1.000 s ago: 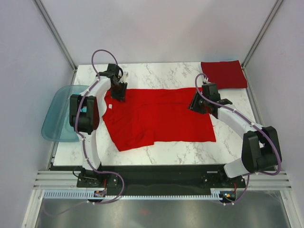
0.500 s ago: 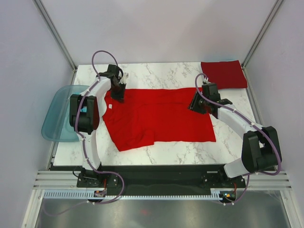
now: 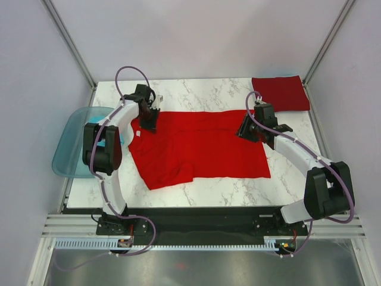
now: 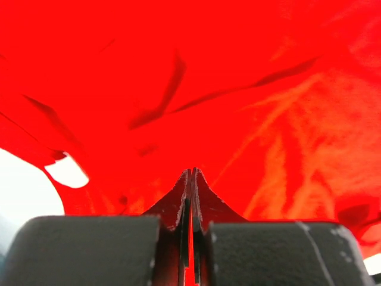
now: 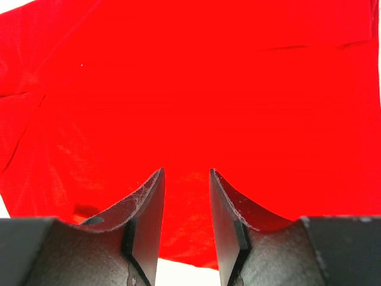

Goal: Fold and stack the t-shirts
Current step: Fold the tshirt

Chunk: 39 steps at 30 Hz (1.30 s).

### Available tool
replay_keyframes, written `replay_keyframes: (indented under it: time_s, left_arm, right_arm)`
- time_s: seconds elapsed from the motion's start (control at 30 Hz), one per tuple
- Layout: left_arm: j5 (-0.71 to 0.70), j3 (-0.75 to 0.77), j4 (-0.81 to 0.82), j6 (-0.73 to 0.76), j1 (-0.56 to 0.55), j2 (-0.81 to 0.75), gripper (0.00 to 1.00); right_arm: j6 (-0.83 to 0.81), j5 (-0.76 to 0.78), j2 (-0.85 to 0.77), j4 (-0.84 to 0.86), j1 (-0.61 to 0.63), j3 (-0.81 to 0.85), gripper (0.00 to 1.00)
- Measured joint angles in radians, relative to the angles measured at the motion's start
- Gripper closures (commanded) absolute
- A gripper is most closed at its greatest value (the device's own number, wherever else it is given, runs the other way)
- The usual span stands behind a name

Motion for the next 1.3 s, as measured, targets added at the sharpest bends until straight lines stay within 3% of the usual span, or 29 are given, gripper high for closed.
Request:
replay_keyframes:
  time_s: [0.17, 0.3, 0.37, 0.93, 1.3]
  left_arm:
    - [-0.005, -0.01, 0.001, 0.0, -0.014, -0.06, 0.98]
    - [-0.04, -0.01, 0.001, 0.005, -0.015, -0.078, 0.68]
    - [-0.058, -0.01, 0.001, 0.015, -0.014, -0.076, 0.65]
    - [-0.134, 0.032, 0.008, 0.069, -0.006, 0.048, 0.61]
    - [-0.135, 0.069, 0.026, 0.08, 0.003, 0.077, 0.63]
  right_arm:
    - [0.0, 0.0, -0.006, 0.0, 0.0, 0.0, 0.56]
    - [0.0, 0.0, -0.006, 0.001, 0.0, 0.0, 0.56]
    - [0.0, 0.0, -0.006, 0.001, 0.0, 0.0, 0.56]
    - [-0.001, 0.0, 0.003, 0.003, 0.0, 0.0, 0.55]
    - [-0.001, 0.0, 0.022, 0.002, 0.0, 0.012, 0.56]
